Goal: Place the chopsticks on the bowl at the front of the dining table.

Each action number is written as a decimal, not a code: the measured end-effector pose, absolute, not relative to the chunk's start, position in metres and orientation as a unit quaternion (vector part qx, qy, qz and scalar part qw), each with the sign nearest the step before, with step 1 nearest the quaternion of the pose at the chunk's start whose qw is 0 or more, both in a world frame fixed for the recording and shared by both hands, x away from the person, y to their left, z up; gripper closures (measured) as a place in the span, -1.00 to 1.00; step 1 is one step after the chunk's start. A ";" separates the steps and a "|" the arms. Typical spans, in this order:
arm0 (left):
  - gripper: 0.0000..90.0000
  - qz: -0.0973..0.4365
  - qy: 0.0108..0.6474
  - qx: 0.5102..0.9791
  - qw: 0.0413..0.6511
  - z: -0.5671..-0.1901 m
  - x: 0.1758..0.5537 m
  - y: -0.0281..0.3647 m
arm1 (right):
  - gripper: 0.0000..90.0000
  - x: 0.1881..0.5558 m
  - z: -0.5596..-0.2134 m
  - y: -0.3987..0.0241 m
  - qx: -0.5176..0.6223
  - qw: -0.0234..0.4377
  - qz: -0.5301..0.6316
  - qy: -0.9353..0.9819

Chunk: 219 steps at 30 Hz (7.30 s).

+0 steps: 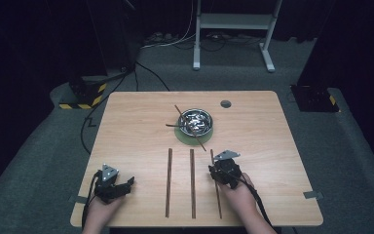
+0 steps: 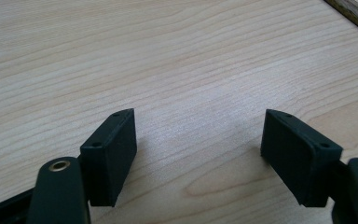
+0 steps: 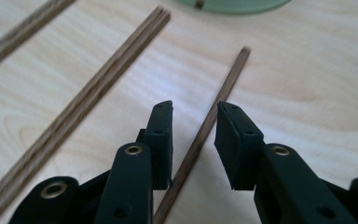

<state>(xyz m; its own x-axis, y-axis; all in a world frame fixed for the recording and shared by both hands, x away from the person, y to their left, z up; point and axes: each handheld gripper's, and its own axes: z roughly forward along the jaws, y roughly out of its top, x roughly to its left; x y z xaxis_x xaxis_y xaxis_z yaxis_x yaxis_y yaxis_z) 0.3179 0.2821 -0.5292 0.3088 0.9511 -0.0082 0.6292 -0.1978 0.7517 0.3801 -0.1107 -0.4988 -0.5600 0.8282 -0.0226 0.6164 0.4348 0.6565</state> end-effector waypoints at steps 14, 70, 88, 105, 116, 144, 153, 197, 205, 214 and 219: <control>-0.40 0.239 0.535 0.739 0.333 -0.529 0.318 0.283 | 0.74 0.368 -0.510 -0.119 0.437 0.173 0.294 0.832; -0.39 0.239 0.536 0.736 0.338 -0.529 0.318 0.282 | 0.86 0.409 -0.495 -0.153 0.456 0.133 0.251 0.843; -0.39 0.239 0.535 0.736 0.338 -0.529 0.318 0.282 | 0.87 0.414 -0.463 -0.151 0.445 0.165 0.268 0.839; -0.39 0.239 0.535 0.737 0.338 -0.529 0.318 0.282 | 0.87 0.439 -0.430 -0.128 0.436 0.186 0.294 0.830; -0.39 0.239 0.535 0.737 0.338 -0.529 0.318 0.282 | 0.87 0.473 -0.430 -0.104 0.442 0.190 0.286 0.828; -0.39 0.239 0.535 0.736 0.339 -0.529 0.318 0.282 | 0.87 0.540 -0.447 -0.048 0.457 0.186 0.280 0.824; -0.39 0.238 0.535 0.737 0.338 -0.529 0.318 0.282 | 0.87 0.549 -0.448 -0.029 0.453 0.185 0.281 0.826; -0.39 0.236 0.536 0.738 0.337 -0.529 0.318 0.282 | 0.61 0.551 -0.436 -0.020 0.451 0.180 0.299 0.821; -0.39 0.239 0.533 0.739 0.336 -0.529 0.318 0.282 | 0.51 0.523 -0.432 -0.045 0.428 0.201 0.317 0.822; -0.39 0.238 0.534 0.739 0.335 -0.529 0.318 0.282 | 0.43 0.486 -0.437 -0.086 0.412 0.240 0.324 0.817; -0.39 0.237 0.535 0.738 0.336 -0.529 0.318 0.281 | 0.45 0.466 -0.446 -0.114 0.414 0.254 0.327 0.811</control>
